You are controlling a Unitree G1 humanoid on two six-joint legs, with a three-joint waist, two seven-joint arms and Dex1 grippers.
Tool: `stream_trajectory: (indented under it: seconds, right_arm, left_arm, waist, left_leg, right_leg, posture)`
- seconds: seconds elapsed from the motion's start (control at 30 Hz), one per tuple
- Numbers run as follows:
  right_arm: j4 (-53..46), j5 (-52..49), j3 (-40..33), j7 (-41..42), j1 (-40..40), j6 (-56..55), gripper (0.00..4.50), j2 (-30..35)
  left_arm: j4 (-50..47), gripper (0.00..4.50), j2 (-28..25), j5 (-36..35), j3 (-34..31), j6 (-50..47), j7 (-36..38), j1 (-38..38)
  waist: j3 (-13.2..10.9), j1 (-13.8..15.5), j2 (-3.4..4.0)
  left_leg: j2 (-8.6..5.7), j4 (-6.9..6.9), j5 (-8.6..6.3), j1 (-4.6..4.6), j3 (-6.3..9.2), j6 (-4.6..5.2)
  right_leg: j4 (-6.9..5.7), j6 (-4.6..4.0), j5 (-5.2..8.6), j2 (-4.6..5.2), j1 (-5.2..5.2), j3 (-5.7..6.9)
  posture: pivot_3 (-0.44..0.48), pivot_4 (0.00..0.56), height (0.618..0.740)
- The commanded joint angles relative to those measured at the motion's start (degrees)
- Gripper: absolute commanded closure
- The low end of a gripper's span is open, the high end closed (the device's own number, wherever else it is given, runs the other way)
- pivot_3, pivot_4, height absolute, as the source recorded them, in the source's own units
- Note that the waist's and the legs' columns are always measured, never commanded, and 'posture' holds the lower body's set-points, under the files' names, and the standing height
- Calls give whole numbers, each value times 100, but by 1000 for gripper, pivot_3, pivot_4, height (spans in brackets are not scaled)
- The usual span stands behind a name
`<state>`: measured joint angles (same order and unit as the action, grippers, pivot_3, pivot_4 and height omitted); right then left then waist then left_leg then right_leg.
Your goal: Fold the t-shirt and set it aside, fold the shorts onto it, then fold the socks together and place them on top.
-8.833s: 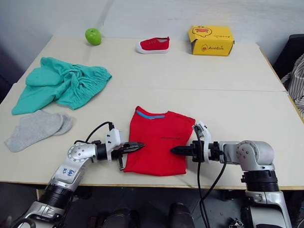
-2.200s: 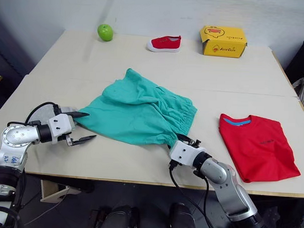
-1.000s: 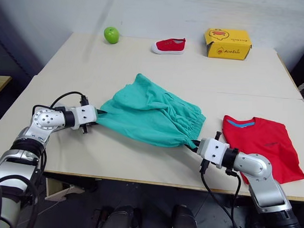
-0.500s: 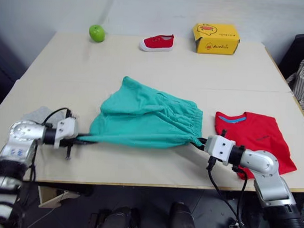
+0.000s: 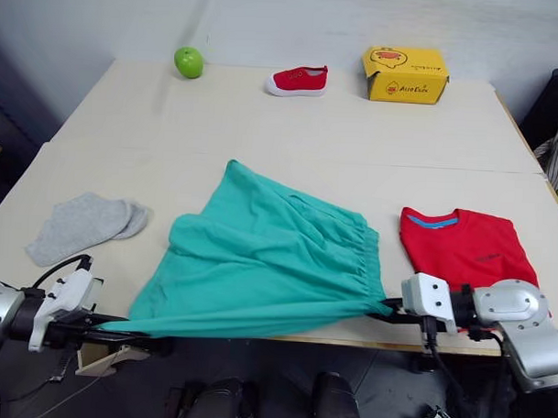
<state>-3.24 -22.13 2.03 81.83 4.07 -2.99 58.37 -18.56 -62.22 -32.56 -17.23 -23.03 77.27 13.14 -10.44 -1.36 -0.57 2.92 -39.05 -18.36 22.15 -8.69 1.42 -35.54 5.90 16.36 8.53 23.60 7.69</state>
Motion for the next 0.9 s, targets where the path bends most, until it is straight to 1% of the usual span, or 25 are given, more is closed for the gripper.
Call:
stream_trajectory:
  seconds: [0.03, 0.13, 0.23, 0.3, 0.33, 0.37, 0.4, 0.43, 0.47, 0.5, 0.53, 0.6, 0.63, 0.67, 0.7, 0.77, 0.83, 0.87, 0.9]
  right_arm:
    - [199, -22, 17, 218, 606, 308, 4500, 25]
    - [844, 119, 10, 86, 1664, 210, 4500, -273]
    - [1824, 396, -11, -89, 2848, -296, 4500, -632]
    - [2646, 614, -68, -406, 3817, -651, 4500, -922]
    - [3130, 800, -75, -676, 4379, -852, 4500, -1062]
    - [3520, 946, -75, -839, 4772, -1036, 4500, -1165]
    - [4025, 1237, -56, -1231, 5259, -1407, 4500, -1253]
    - [4753, 1691, -43, -2231, 6065, -1830, 4500, -1347]
    - [5316, 2029, -24, -2961, 6639, -2172, 4500, -1416]
    - [5800, 2243, -30, -3549, 7152, -2359, 4500, -1488]
    - [6160, 2416, -27, -4042, 7542, -2532, 4500, -1537]
    - [6620, 2734, 18, -4849, 8116, -2959, 4500, -1587]
    - [6755, 2871, 13, -5271, 8369, -3224, 4500, -1601]
    - [6850, 2931, 13, -5441, 8535, -3450, 4500, -1642]
    - [6921, 2987, 30, -5533, 8605, -3636, 4500, -1679]
    - [7050, 2885, 6, -5210, 8500, -3761, 4500, -1818]
    - [7110, 2906, 36, -5084, 8348, -3919, 4500, -1859]
    - [7100, 2824, 32, -4813, 8138, -3948, 4500, -1924]
    - [7061, 2680, 0, -4491, 7855, -3988, 4500, -2022]
  left_arm:
    - [111, 4450, -46, -286, 8, -460, -265, -868]
    - [873, 4450, 302, 13, 501, -286, -560, -2442]
    - [2000, 4450, 653, 650, 1062, 316, -640, -4110]
    - [3112, 4450, 987, 1233, 1361, 895, -947, -5405]
    - [3815, 4450, 1182, 1566, 1463, 1254, -1274, -6123]
    - [4360, 4450, 1324, 1806, 1532, 1535, -1481, -6622]
    - [5030, 4450, 1464, 2061, 1582, 1910, -1782, -7211]
    - [6016, 4450, 1575, 2566, 1679, 2542, -2734, -8153]
    - [6763, 4450, 1645, 2930, 1757, 3041, -3412, -8821]
    - [7387, 4450, 1679, 3239, 1821, 3406, -4059, -9411]
    - [7841, 4450, 1680, 3418, 1822, 3705, -4524, -9860]
    - [8383, 4450, 1567, 3736, 1808, 4287, -5462, -10499]
    - [8545, 4450, 1494, 3700, 1679, 4543, -5642, -10776]
    - [8628, 4450, 1382, 3587, 1535, 4768, -5525, -10955]
    - [8670, 4450, 1293, 3443, 1413, 4963, -5242, -11027]
    - [8648, 4450, 1116, 3258, 1273, 5296, -4553, -10884]
    - [8614, 4450, 1070, 3064, 1144, 5407, -3915, -10686]
    - [8421, 4450, 1040, 2762, 1006, 5388, -3245, -10351]
    - [8097, 4450, 1002, 2391, 873, 5233, -2453, -9862]
  waist:
    - [-1, -3, 2]
    - [-5, -4, 6]
    - [-5, -5, 7]
    - [-5, -10, 5]
    - [-8, -10, 4]
    - [-11, -21, 1]
    - [-11, -26, 1]
    - [-18, -29, -3]
    - [-26, -47, -12]
    - [-35, -72, -22]
    - [-38, -93, -26]
    - [-38, -155, -26]
    - [-38, -180, -26]
    - [-38, -201, -26]
    - [-38, -230, -26]
    - [-38, -324, -26]
    - [-38, -356, -26]
    - [-38, -361, -25]
    - [-38, -365, -24]
  left_leg:
    - [2, 0, 0, 0, 0, -3]
    - [-4, -4, 17, 0, 1, -9]
    - [-13, -2, 20, -3, -4, -15]
    - [-25, -4, 31, 11, -11, -18]
    - [-27, -5, 32, 11, -15, -19]
    - [-27, -10, 36, 21, -19, -18]
    - [-27, -8, 40, 40, -27, -16]
    - [-28, -7, 39, 40, -38, -17]
    - [-28, -7, 38, 44, -55, -18]
    - [-27, -6, 42, 90, -61, -14]
    - [-27, -8, 43, 123, -57, -13]
    - [-35, 19, 42, 139, -60, -14]
    - [-36, 31, 38, 134, -63, -20]
    - [-41, 53, 37, 127, -64, -21]
    - [-46, 80, 36, 118, -74, -23]
    - [-50, 106, 36, 114, -117, -23]
    - [-45, 112, 35, 111, -117, -22]
    - [-45, 110, 35, 111, -116, -22]
    - [-46, 108, 36, 114, -117, -22]
  right_leg:
    - [-3, -2, 1, -2, 1, 2]
    - [-14, -4, -8, -2, 5, -2]
    - [-20, -6, -10, -9, 3, 2]
    - [-37, -4, -11, -18, 11, 2]
    - [-37, -4, -11, -21, 10, 3]
    - [-37, -1, -13, -25, 16, 3]
    - [-32, 3, -15, -26, 32, 2]
    - [-32, 3, -14, -26, 34, 2]
    - [-34, 3, -14, -26, 39, 1]
    - [-34, 7, -16, -24, 90, -5]
    - [-44, 10, -18, -17, 137, -11]
    - [-46, 10, -17, -9, 175, -6]
    - [-46, 10, -17, -8, 183, 8]
    - [-45, 10, -17, -5, 186, 16]
    - [-45, 10, -17, -2, 188, 25]
    - [-40, 10, -17, 2, 196, 60]
    - [-42, 11, -17, 4, 193, 96]
    - [-42, 11, -16, 5, 190, 102]
    - [-40, 11, -16, 7, 190, 104]
  posture:
    - [0, 150, 740]
    - [0, 150, 740]
    - [0, 150, 740]
    - [0, 150, 740]
    - [0, 150, 740]
    - [0, 150, 740]
    - [0, 150, 740]
    - [0, 150, 740]
    - [0, 150, 740]
    - [0, 150, 740]
    - [0, 150, 740]
    - [0, 150, 740]
    - [0, 150, 740]
    - [0, 150, 740]
    - [0, 150, 740]
    - [0, 150, 740]
    - [0, 150, 740]
    - [0, 150, 740]
    - [0, 150, 740]
